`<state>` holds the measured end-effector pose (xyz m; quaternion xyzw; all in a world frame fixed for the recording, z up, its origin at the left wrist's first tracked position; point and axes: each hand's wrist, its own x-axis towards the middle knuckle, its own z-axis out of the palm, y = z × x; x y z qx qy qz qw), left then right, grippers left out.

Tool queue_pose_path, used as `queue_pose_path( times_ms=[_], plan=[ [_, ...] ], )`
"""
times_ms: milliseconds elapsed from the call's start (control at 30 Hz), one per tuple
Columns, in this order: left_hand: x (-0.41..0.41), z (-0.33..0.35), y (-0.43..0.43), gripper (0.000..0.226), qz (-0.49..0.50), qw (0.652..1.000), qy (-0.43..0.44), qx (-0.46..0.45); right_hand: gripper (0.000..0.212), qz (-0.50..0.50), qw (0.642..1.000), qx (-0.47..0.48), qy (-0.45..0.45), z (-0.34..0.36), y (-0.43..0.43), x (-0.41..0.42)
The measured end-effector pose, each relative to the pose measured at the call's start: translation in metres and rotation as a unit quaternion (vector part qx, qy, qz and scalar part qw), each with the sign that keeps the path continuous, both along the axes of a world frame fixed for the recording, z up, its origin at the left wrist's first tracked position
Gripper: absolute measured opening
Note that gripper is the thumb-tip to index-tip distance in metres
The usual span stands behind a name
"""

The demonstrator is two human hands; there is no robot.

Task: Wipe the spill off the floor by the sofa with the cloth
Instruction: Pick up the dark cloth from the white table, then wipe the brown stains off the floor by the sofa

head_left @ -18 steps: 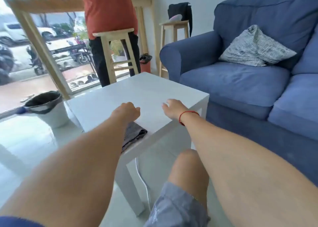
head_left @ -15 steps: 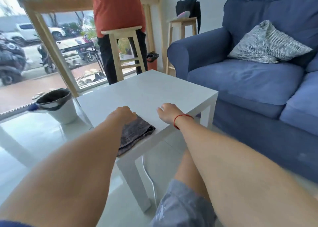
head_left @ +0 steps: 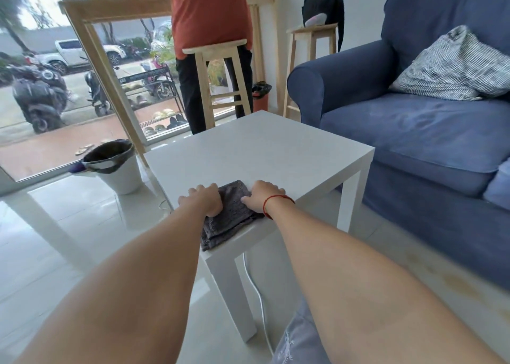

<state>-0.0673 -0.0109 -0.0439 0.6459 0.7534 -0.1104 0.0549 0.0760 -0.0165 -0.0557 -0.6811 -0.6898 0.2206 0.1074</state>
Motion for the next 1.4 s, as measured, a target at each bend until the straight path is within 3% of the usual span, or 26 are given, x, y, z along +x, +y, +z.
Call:
queue_pose_path(
  times_ms=[67,167,333,433,567,633,700,767,800,867,933,1000,1100,1233,1300,1400],
  plan=[
    [-0.001,-0.006,-0.001,0.032,-0.007,0.998,-0.054,0.031,0.043,-0.006,0.999,-0.013,0.031,0.003,-0.001,0.002],
    [0.000,-0.005,0.007,0.023,-0.059,0.984,-0.145,0.090,0.022,-0.033,0.983,-0.029,0.180,0.011,0.000,0.011],
    [0.052,0.012,0.024,0.021,-0.150,0.940,-0.278,0.132,0.048,-0.178,0.883,-0.092,0.425,0.031,0.000,0.062],
    [0.107,0.025,0.029,0.025,-0.177,0.926,-0.303,0.137,0.040,-0.221,0.848,-0.064,0.477,0.040,-0.008,0.108],
    [0.192,0.031,0.019,0.030,-0.203,0.892,-0.374,0.152,0.031,-0.282,0.824,0.061,0.487,0.046,-0.035,0.174],
    [0.235,0.030,0.003,0.046,-0.167,0.872,-0.439,0.138,0.027,-0.319,0.797,0.125,0.497,0.047,-0.054,0.205],
    [0.273,0.029,-0.016,0.058,-0.101,0.845,-0.524,0.040,0.033,-0.349,0.745,0.142,0.551,0.044,-0.071,0.237],
    [0.305,0.022,-0.032,0.048,-0.053,0.750,-0.632,-0.186,0.030,-0.376,0.705,0.139,0.585,0.036,-0.088,0.266],
    [0.317,0.018,-0.040,0.053,-0.039,0.704,-0.652,-0.279,0.026,-0.391,0.693,0.137,0.590,0.031,-0.094,0.280],
    [0.344,-0.002,-0.046,0.065,-0.023,0.664,-0.658,-0.354,0.025,-0.417,0.680,0.128,0.589,0.017,-0.106,0.303],
    [0.371,-0.023,-0.049,0.059,-0.009,0.680,-0.654,-0.331,0.026,-0.446,0.659,0.130,0.592,0.000,-0.115,0.324],
    [0.394,-0.046,-0.051,0.057,0.011,0.727,-0.642,-0.244,0.026,-0.482,0.648,0.143,0.572,-0.021,-0.122,0.343],
    [0.415,-0.083,-0.053,0.049,-0.033,0.788,-0.587,-0.181,0.028,-0.520,0.698,0.122,0.477,-0.059,-0.127,0.368],
    [0.434,-0.135,-0.046,0.048,-0.107,0.841,-0.512,-0.138,0.019,-0.542,0.794,0.071,0.264,-0.109,-0.127,0.389],
    [0.442,-0.160,-0.043,0.048,-0.108,0.851,-0.493,-0.143,0.022,-0.538,0.814,0.056,0.210,-0.133,-0.121,0.395],
    [0.450,-0.200,-0.034,0.045,-0.112,0.864,-0.467,-0.152,0.022,-0.547,0.814,0.030,0.193,-0.172,-0.109,0.401]
  ],
)
